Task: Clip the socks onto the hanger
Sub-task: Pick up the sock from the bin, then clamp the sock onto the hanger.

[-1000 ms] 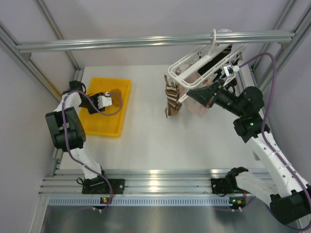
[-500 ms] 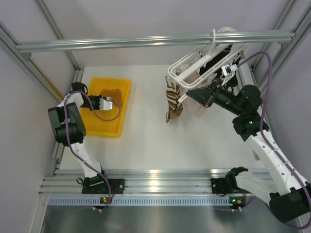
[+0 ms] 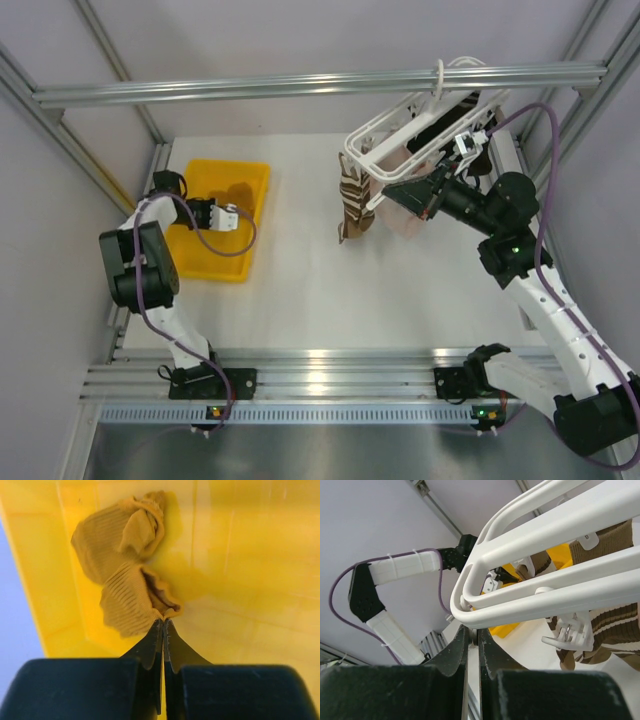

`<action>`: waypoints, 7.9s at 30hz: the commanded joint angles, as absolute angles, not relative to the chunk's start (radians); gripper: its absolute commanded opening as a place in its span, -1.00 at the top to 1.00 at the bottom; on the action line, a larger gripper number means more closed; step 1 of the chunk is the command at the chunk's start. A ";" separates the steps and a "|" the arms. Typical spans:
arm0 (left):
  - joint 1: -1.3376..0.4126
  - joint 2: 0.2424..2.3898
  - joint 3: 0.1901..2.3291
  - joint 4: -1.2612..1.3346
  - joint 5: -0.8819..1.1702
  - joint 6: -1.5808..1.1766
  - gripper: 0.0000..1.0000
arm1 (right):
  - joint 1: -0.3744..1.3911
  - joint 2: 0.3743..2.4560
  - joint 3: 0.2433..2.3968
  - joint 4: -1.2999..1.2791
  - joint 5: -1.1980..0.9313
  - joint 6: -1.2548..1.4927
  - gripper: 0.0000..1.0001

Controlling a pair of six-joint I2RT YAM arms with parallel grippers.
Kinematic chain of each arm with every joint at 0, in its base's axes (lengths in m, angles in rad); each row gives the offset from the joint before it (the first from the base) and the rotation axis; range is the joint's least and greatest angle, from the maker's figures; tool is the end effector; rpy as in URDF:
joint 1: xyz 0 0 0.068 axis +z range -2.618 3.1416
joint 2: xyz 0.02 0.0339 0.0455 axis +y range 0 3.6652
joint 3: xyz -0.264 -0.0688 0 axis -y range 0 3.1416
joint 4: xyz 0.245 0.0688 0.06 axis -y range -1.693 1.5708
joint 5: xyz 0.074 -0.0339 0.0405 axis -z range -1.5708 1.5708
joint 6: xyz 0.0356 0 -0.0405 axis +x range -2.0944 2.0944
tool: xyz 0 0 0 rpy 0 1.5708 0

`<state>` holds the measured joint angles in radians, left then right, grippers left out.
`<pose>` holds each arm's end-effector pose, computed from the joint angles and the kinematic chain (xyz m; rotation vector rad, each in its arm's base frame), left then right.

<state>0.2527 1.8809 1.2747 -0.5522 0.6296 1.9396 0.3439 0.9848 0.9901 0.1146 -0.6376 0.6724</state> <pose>0.3705 0.0740 0.1805 1.9021 1.4742 0.0894 0.2005 0.0943 0.4070 -0.3077 1.5825 1.2647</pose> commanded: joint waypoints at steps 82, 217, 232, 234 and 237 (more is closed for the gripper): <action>0.195 1.341 1.313 -1.039 0.874 1.392 1.00 | 0.325 0.956 1.026 0.127 -0.652 0.624 1.00; -0.713 1.333 1.494 -0.413 0.290 0.176 1.00 | 0.264 1.012 1.115 0.130 -0.675 0.390 -0.25; -0.667 1.287 1.461 -0.365 0.357 0.161 0.64 | 0.347 0.999 1.111 0.098 -0.628 0.445 0.86; -0.669 1.258 1.442 -0.342 0.361 0.161 0.52 | 0.367 0.996 1.103 0.095 -0.606 0.443 0.99; -0.669 1.238 1.443 -0.360 0.353 0.170 0.26 | 0.383 0.999 1.101 0.098 -0.597 0.437 1.00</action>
